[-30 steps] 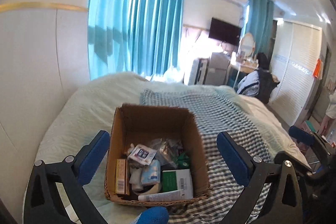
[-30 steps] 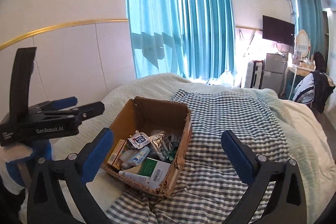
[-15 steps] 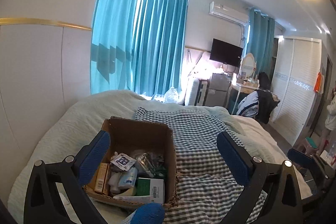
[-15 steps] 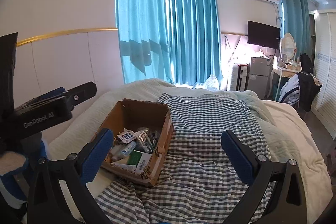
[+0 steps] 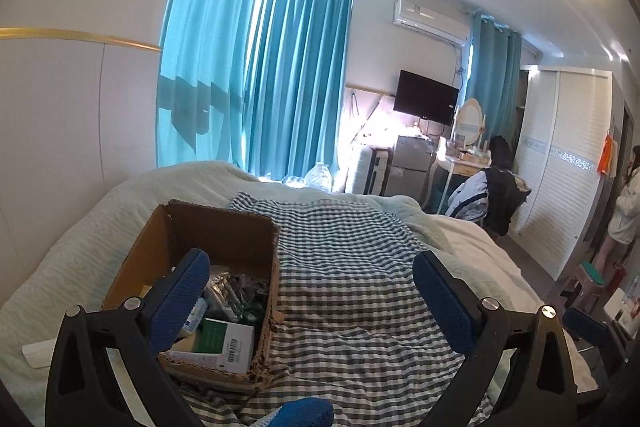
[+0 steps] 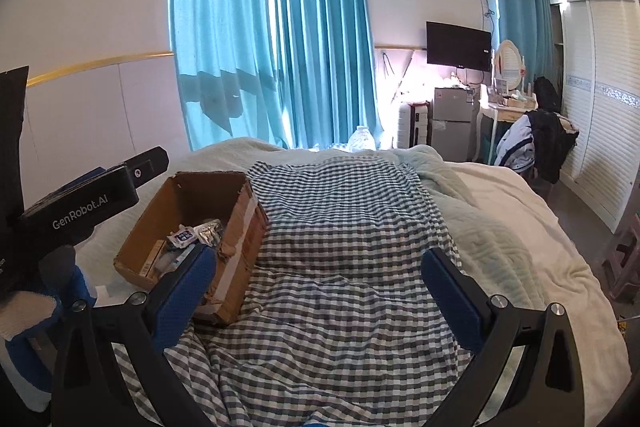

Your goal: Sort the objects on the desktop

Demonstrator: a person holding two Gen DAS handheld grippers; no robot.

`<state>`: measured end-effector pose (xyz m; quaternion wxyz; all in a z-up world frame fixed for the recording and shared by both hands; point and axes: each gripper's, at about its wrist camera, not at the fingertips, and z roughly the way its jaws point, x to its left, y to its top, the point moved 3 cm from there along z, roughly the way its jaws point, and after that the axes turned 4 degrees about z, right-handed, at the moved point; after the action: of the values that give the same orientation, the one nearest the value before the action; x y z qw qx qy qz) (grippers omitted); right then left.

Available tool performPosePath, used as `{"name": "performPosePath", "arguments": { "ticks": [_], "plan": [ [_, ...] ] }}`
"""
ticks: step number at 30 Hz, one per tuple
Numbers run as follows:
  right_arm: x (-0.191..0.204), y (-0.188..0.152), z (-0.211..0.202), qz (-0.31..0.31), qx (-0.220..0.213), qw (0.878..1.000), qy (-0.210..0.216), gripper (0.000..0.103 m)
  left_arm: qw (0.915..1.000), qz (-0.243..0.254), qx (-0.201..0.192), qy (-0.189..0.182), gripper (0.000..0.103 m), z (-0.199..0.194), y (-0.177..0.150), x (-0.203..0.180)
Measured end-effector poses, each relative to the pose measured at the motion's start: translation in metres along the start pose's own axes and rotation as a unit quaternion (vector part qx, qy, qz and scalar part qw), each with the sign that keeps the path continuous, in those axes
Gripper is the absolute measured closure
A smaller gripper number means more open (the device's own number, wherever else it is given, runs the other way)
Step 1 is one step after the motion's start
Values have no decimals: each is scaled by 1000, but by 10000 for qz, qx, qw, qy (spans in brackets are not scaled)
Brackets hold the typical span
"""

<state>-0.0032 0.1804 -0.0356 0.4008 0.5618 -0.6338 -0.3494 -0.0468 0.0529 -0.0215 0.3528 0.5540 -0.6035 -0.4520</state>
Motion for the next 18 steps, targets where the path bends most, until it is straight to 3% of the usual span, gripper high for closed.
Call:
{"name": "performPosePath", "arguments": {
  "ticks": [7,18],
  "plan": [
    [-25,-17,3,67,-26,9998,-206,0,9989,177,396,-194,0,17,-27,-22],
    [-28,-26,11,175,103,9997,-104,0,9980,345,465,-248,0,17,-37,-28]
  ]
}}
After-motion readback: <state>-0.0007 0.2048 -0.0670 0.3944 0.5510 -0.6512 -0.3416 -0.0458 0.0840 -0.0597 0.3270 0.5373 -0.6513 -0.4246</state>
